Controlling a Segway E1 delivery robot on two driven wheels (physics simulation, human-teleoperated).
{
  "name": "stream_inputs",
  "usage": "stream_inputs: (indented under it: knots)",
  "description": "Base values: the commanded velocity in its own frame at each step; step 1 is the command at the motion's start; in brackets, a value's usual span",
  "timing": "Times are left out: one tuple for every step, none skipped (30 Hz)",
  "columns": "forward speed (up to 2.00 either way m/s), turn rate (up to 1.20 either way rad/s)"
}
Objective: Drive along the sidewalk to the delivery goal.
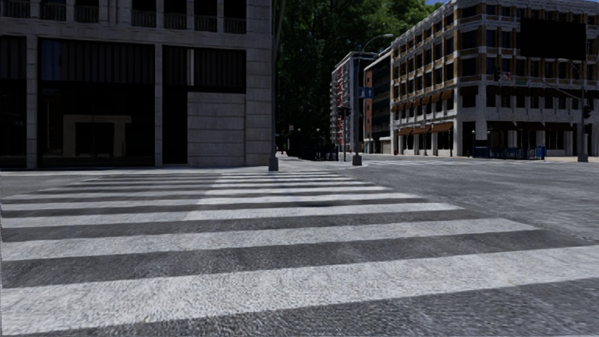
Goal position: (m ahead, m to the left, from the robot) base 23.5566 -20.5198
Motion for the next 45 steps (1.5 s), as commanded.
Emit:
stream_inputs:
  knots:
    - [2.0, -0.26]
    - [2.0, -0.25]
    - [2.0, -0.11]
    - [2.0, 0.0]
    - [2.0, 0.0]
    - [2.0, 0.0]
    - [2.0, 0.0]
    - [2.0, 0.0]
    - [2.0, 0.0]
    - [2.0, 0.0]
    - [2.0, 0.0]
    - [2.0, 0.0]
    - [2.0, 0.0]
    - [2.0, 0.0]
    - [2.0, 0.0]
    - [2.0, 0.0]
    - [2.0, 0.0]
    - [2.0, 0.0]
    - [2.0, 0.0]
    - [2.0, 0.0]
    - [2.0, 0.0]
    - [2.0, 0.0]
    - [2.0, 0.0]
    - [2.0, 0.0]
    - [2.0, 0.0]
    - [2.0, 0.0]
    - [2.0, 0.0]
    - [2.0, 0.0]
    - [2.0, 0.0]
    - [2.0, 0.0]
    - [2.0, 0.0]
    - [2.0, -0.04]
    - [2.0, -0.09]
    - [2.0, -0.1]
    - [2.0, -0.1]
    - [2.0, -0.1]
    - [2.0, -0.1]
    - [2.0, -0.11]
    - [2.0, -0.11]
    - [2.0, -0.11]
    - [2.0, -0.12]
    - [2.0, -0.12]
    - [2.0, -0.12]
    - [2.0, -0.12]
    - [2.0, -0.12]
